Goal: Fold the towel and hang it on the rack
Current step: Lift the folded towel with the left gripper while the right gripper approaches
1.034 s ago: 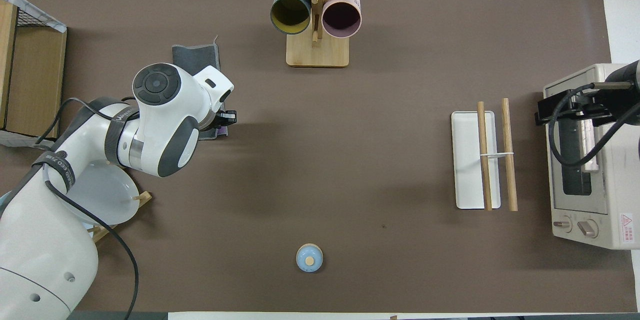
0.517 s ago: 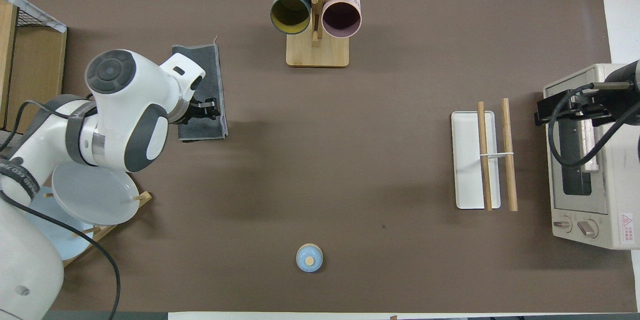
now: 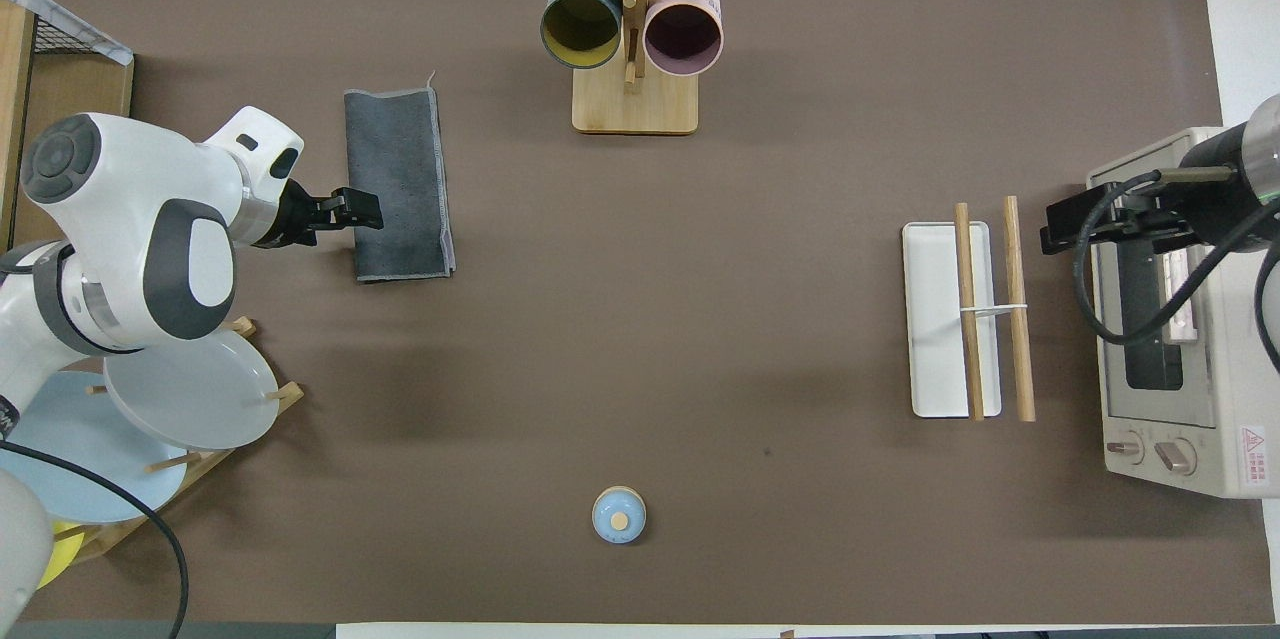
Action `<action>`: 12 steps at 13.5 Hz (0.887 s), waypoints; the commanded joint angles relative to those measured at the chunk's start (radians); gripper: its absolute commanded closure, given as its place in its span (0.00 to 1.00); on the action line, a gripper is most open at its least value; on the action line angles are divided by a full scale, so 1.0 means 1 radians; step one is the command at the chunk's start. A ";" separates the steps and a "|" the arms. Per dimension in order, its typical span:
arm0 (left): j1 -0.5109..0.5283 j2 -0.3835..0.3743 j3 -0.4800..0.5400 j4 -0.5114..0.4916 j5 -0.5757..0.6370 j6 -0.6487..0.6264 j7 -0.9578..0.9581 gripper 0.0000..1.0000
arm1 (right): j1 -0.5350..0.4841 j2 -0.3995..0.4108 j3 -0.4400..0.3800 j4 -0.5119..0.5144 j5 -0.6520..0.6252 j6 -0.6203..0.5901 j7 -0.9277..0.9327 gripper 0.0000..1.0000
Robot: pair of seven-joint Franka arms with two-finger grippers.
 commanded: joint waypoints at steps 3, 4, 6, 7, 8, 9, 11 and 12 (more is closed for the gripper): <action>-0.016 0.038 -0.002 -0.016 -0.048 0.083 0.020 0.14 | 0.000 -0.018 0.008 -0.046 0.178 0.065 0.055 0.00; -0.017 0.050 -0.002 -0.016 -0.048 0.083 0.021 0.15 | 0.000 -0.030 0.008 -0.065 0.245 0.072 0.165 0.00; -0.016 0.054 -0.002 -0.016 -0.048 0.086 0.021 0.29 | 0.015 -0.037 0.011 -0.085 0.354 0.086 0.407 0.00; -0.017 0.054 -0.002 -0.016 -0.048 0.086 0.021 0.36 | 0.041 -0.049 0.009 -0.107 0.393 0.115 0.484 0.00; -0.016 0.057 -0.002 -0.016 -0.048 0.086 0.021 0.42 | 0.050 -0.063 0.009 -0.143 0.446 0.153 0.564 0.00; -0.016 0.057 -0.002 -0.016 -0.048 0.086 0.020 0.49 | 0.053 -0.084 0.011 -0.191 0.506 0.196 0.635 0.00; -0.016 0.057 -0.002 -0.016 -0.048 0.082 0.020 0.65 | 0.091 -0.116 0.011 -0.269 0.632 0.290 0.785 0.00; -0.016 0.057 -0.002 -0.018 -0.048 0.082 0.018 0.72 | 0.107 -0.124 0.011 -0.289 0.663 0.330 0.865 0.00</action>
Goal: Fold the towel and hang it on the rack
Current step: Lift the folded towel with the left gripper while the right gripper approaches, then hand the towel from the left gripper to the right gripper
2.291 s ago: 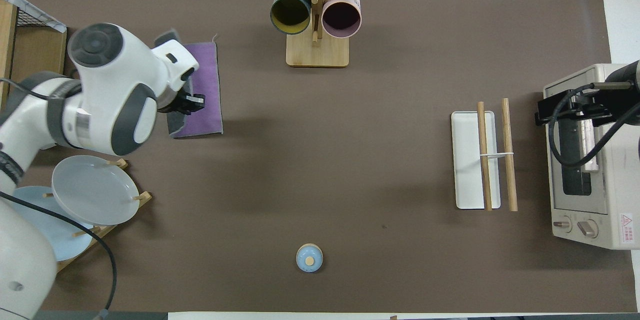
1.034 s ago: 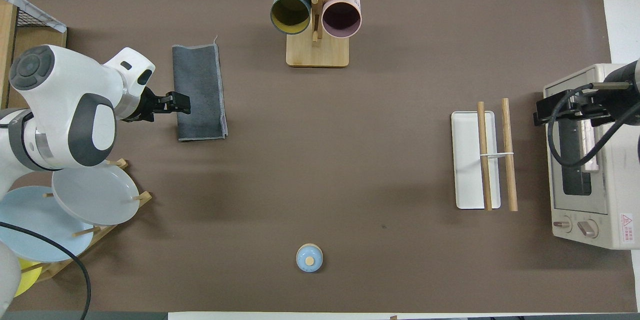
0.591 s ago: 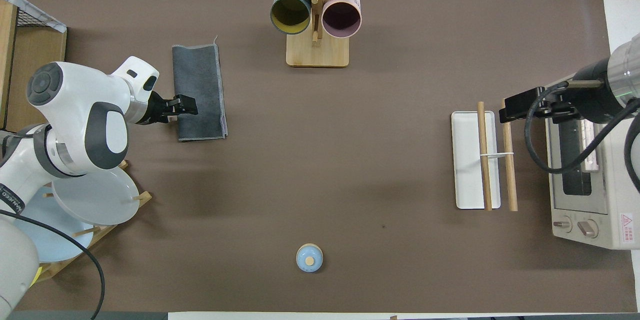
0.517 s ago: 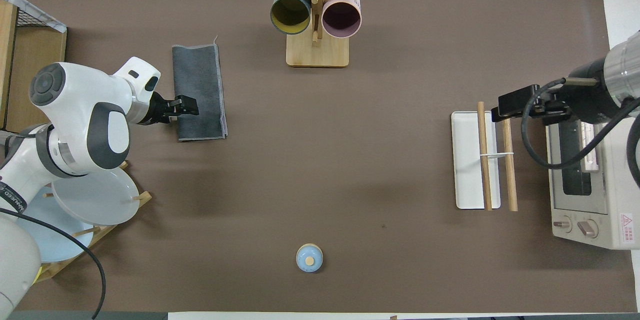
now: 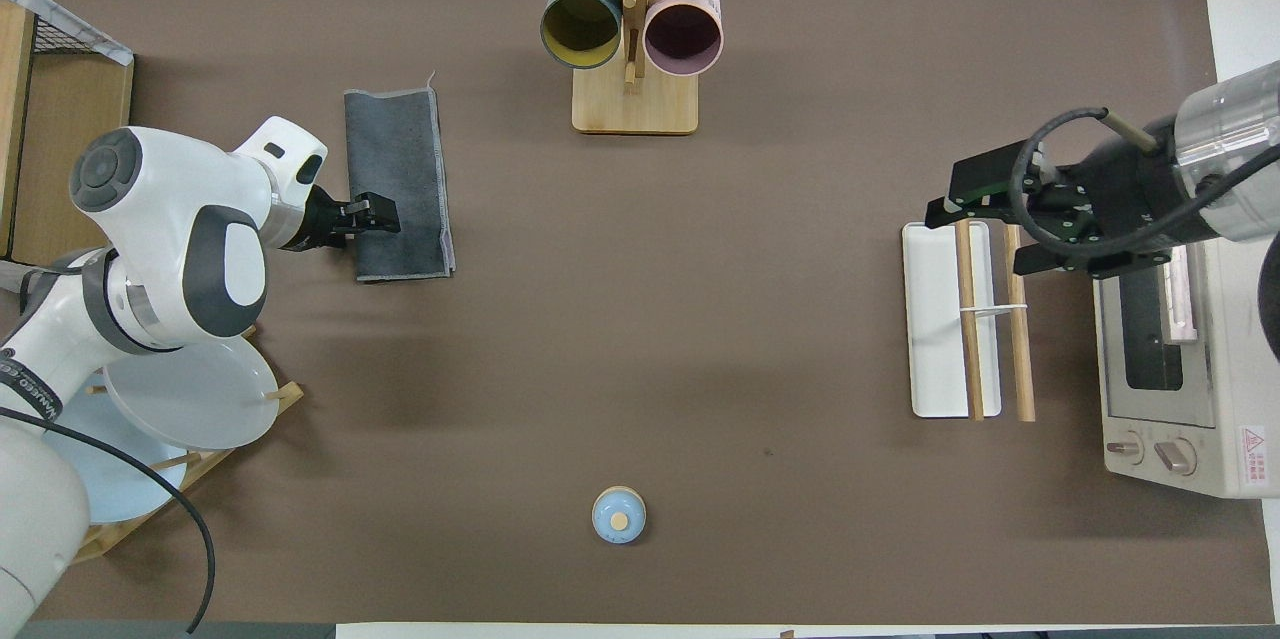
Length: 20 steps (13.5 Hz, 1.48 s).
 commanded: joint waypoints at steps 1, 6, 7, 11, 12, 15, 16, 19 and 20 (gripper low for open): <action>-0.009 0.002 0.007 -0.014 -0.025 0.018 0.017 0.88 | 0.041 -0.070 0.003 -0.120 0.100 0.135 0.209 0.00; 0.003 -0.007 0.007 0.024 -0.031 -0.048 0.001 1.00 | 0.214 -0.063 0.003 -0.186 0.127 0.361 0.471 0.00; 0.009 -0.015 0.008 0.056 -0.051 -0.102 -0.024 1.00 | 0.245 -0.057 0.003 -0.195 0.150 0.396 0.480 0.00; 0.002 -0.102 0.008 0.188 -0.040 -0.321 -0.344 1.00 | 0.319 -0.003 0.003 -0.206 0.244 0.568 0.501 0.00; -0.003 -0.125 0.008 0.200 -0.040 -0.356 -0.421 1.00 | 0.348 0.011 0.003 -0.205 0.261 0.611 0.512 0.00; -0.049 -0.200 0.005 0.214 -0.025 -0.415 -0.716 1.00 | 0.421 0.057 0.003 -0.200 0.351 0.743 0.523 0.00; -0.069 -0.228 0.005 0.214 -0.025 -0.426 -0.830 1.00 | 0.440 0.066 0.003 -0.197 0.389 0.786 0.523 0.00; -0.107 -0.306 -0.012 0.208 -0.025 -0.430 -1.124 1.00 | 0.500 0.098 0.003 -0.183 0.553 0.898 0.524 0.00; -0.123 -0.317 -0.018 0.210 -0.028 -0.427 -1.236 1.00 | 0.521 0.120 0.003 -0.162 0.607 0.930 0.524 0.00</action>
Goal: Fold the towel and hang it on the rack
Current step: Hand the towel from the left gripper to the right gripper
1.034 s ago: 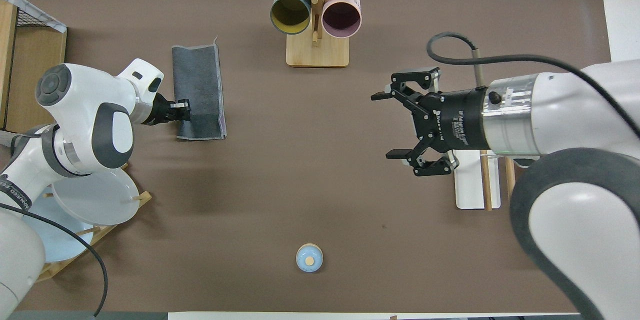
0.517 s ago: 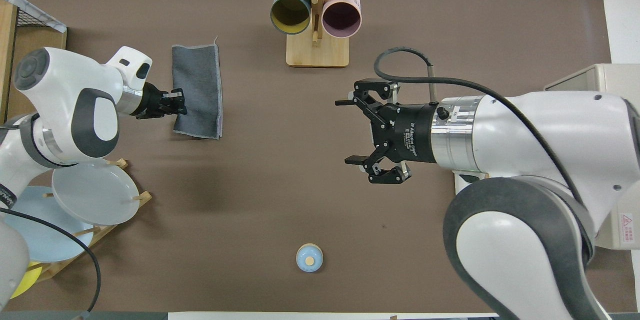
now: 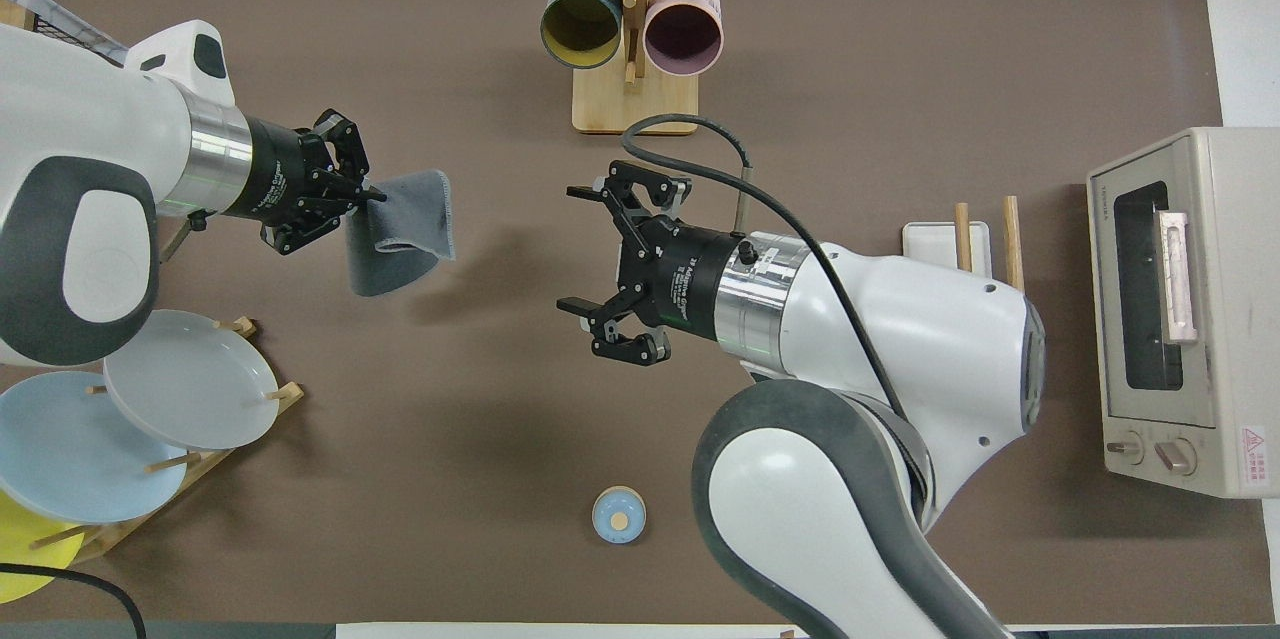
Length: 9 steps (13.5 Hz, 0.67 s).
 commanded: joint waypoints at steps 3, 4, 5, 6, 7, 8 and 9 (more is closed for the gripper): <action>-0.038 -0.072 -0.028 -0.021 0.001 -0.013 -0.457 1.00 | 0.097 0.101 -0.002 0.101 0.205 0.148 0.015 0.00; -0.054 -0.084 -0.030 -0.030 -0.002 -0.011 -0.538 1.00 | 0.106 0.116 -0.002 0.112 0.228 0.159 0.015 0.00; -0.070 -0.091 -0.030 -0.038 -0.009 -0.008 -0.592 1.00 | 0.122 0.121 -0.002 0.114 0.235 0.164 0.013 0.00; -0.072 -0.097 -0.030 -0.041 -0.025 -0.010 -0.637 1.00 | 0.143 0.133 -0.002 0.115 0.235 0.165 0.012 0.00; -0.074 -0.103 -0.030 -0.044 -0.028 -0.010 -0.651 1.00 | 0.148 0.148 -0.002 0.123 0.233 0.184 0.004 0.00; -0.080 -0.114 -0.030 -0.056 -0.040 -0.010 -0.657 1.00 | 0.146 0.164 -0.002 0.138 0.221 0.190 -0.001 0.00; -0.080 -0.118 -0.028 -0.065 -0.051 -0.008 -0.679 1.00 | 0.131 0.171 -0.002 0.150 0.218 0.184 -0.007 0.00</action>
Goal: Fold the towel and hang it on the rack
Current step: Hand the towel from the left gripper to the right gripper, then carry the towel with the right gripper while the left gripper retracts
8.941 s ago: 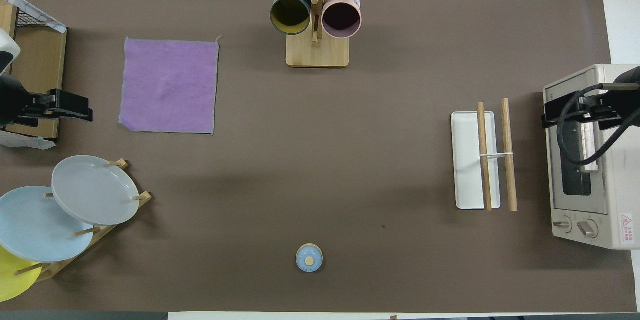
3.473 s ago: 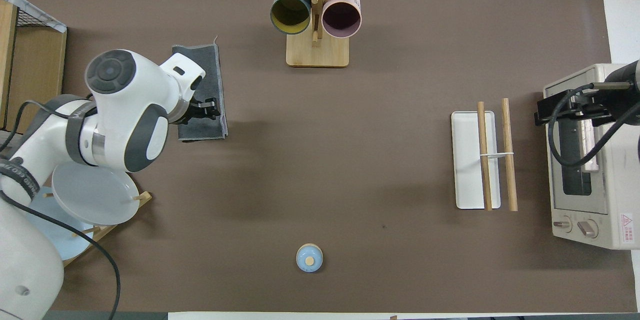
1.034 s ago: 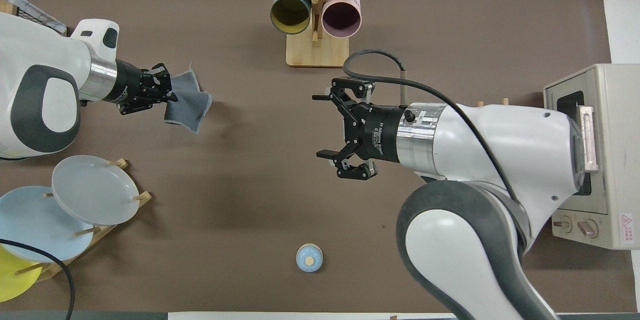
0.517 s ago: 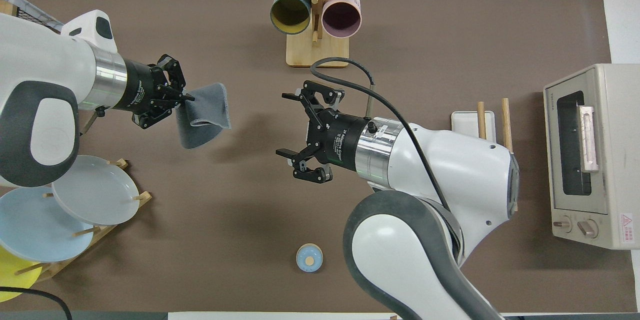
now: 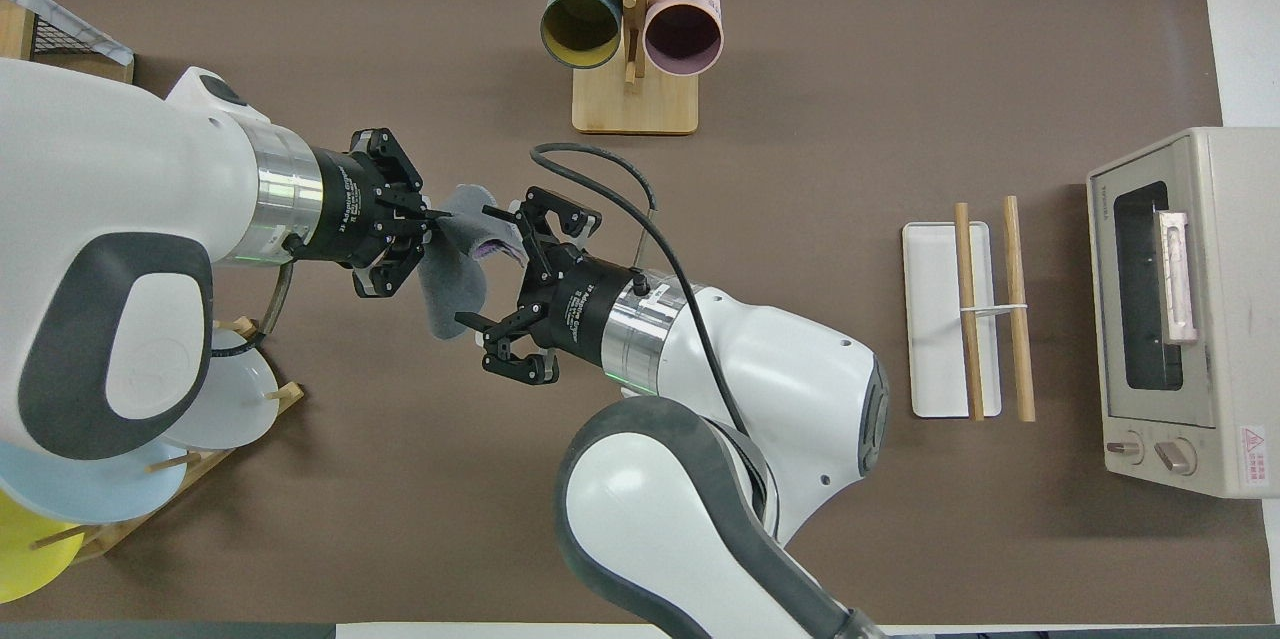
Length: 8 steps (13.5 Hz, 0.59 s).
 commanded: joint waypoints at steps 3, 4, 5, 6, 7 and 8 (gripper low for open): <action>-0.011 -0.048 0.013 -0.052 -0.034 -0.004 -0.101 1.00 | -0.039 0.043 -0.003 0.076 0.002 0.005 -0.019 0.00; -0.011 -0.048 0.013 -0.051 -0.034 -0.003 -0.111 1.00 | -0.039 0.079 -0.003 0.105 -0.009 0.007 -0.029 0.00; -0.011 -0.048 0.013 -0.052 -0.034 0.002 -0.118 1.00 | -0.040 0.107 -0.003 0.134 -0.020 0.007 -0.048 0.00; -0.011 -0.048 0.013 -0.052 -0.034 0.003 -0.134 1.00 | -0.040 0.127 -0.003 0.145 -0.020 0.009 -0.055 0.00; -0.011 -0.048 0.015 -0.052 -0.034 0.006 -0.144 1.00 | -0.025 0.151 -0.003 0.162 -0.026 0.016 -0.055 0.00; -0.011 -0.048 0.015 -0.052 -0.034 0.010 -0.152 1.00 | -0.023 0.156 -0.003 0.165 -0.032 0.016 -0.059 0.00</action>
